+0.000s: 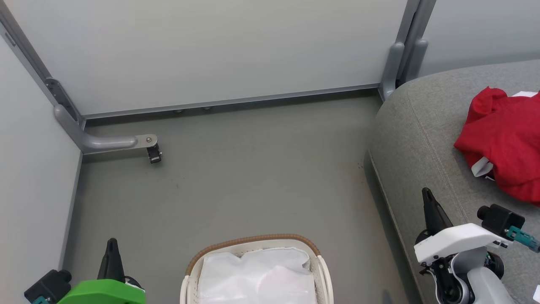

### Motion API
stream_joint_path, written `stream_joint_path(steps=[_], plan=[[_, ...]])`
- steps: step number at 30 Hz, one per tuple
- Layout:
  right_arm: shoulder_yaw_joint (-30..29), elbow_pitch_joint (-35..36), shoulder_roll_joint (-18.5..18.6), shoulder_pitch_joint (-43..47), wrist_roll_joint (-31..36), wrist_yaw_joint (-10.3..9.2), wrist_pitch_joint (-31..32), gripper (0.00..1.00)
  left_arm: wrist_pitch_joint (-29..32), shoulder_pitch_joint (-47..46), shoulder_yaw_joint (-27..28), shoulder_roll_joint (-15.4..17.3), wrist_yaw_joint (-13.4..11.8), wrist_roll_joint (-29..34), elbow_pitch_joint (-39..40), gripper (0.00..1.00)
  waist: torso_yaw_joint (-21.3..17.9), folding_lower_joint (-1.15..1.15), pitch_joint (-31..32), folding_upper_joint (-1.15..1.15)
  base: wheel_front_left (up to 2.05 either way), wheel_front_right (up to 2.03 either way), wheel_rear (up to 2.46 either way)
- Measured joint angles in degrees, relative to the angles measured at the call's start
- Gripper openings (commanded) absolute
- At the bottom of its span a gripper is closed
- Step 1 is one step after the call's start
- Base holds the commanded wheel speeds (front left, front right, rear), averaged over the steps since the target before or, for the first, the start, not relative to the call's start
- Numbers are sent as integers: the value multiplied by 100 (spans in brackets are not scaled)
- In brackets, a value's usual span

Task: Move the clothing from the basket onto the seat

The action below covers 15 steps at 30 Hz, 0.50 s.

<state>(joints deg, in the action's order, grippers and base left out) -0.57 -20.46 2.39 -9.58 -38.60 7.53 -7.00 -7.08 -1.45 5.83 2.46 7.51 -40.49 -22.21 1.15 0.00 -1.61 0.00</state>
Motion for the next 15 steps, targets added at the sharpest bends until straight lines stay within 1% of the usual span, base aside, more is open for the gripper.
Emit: stream_joint_path(steps=[15], plan=[[-126,142,3,77,-1169,0,300,0,299,-70,10,1,-1,-1124,179,0,-18,0,22,0,0,0,0]])
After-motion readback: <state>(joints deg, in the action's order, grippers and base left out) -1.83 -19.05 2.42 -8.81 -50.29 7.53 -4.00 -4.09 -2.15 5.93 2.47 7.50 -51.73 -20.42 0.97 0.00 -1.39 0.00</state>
